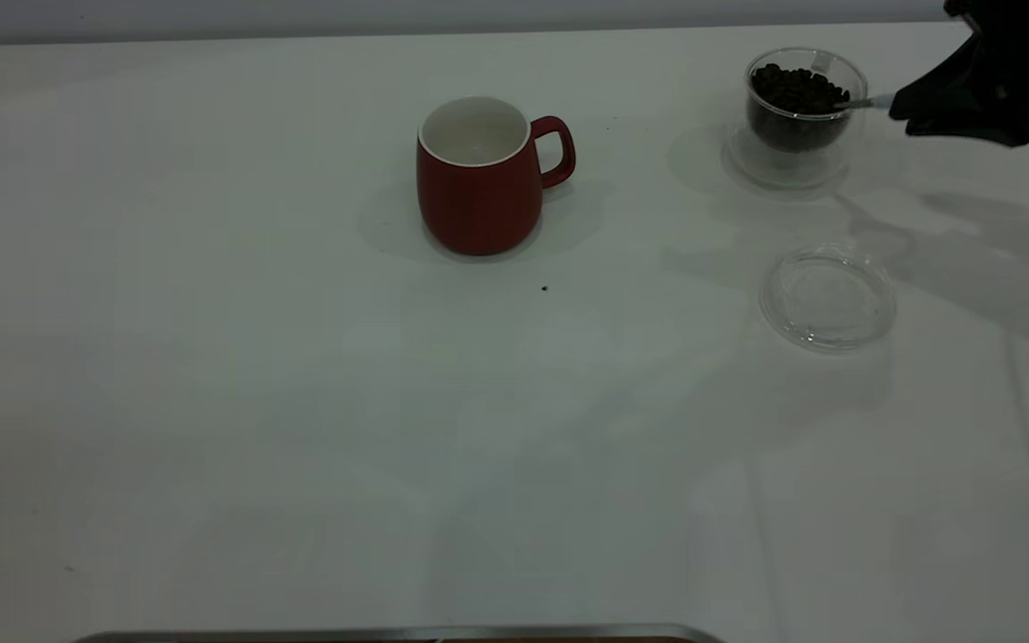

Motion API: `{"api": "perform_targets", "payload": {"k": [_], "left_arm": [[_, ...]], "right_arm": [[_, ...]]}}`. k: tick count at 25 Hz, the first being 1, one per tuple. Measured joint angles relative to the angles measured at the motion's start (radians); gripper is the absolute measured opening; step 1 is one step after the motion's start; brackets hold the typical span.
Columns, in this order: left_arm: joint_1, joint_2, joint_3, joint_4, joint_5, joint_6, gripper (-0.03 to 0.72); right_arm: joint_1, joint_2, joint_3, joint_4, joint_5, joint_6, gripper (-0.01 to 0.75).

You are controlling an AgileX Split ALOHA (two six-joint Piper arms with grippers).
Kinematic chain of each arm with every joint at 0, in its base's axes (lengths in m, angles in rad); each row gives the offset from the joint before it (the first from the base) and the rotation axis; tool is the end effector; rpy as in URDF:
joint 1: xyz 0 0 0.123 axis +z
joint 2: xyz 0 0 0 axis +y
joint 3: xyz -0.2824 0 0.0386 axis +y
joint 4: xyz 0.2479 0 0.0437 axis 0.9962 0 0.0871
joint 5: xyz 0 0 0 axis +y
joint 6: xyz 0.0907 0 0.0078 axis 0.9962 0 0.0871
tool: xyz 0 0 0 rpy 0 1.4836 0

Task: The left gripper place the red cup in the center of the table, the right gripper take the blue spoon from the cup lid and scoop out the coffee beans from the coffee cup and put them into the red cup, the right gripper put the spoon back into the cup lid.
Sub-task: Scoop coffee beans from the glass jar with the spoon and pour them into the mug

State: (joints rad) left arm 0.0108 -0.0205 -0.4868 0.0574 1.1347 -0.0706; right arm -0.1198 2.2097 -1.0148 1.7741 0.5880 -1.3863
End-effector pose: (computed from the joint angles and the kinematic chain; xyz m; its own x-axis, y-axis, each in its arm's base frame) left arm -0.0098 0.0046 0.2676 -0.5106 -0.0518 -0.8582 -0.0791 0.9968 -0.0130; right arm 0.3772 0.0045 0.0490 -0.8314 0.4506 -0.3253 0.1558 0.7508 0.6419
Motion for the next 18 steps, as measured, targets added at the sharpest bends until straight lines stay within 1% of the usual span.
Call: {"api": "perform_targets", "payload": {"k": [5,12,18], "left_arm": [[0.0,0.0,0.0,0.0,0.0,0.0,0.532],[0.0,0.0,0.0,0.0,0.0,0.0,0.532],[0.0,0.0,0.0,0.0,0.0,0.0,0.532]], "right_arm": [[-0.011,0.026,-0.012,0.0,0.063,0.031,0.113],[-0.062,0.027,-0.014,0.0,0.16,0.079,0.113],[-0.078,0.027,-0.015,-0.001,0.194,0.122,0.113]]}}
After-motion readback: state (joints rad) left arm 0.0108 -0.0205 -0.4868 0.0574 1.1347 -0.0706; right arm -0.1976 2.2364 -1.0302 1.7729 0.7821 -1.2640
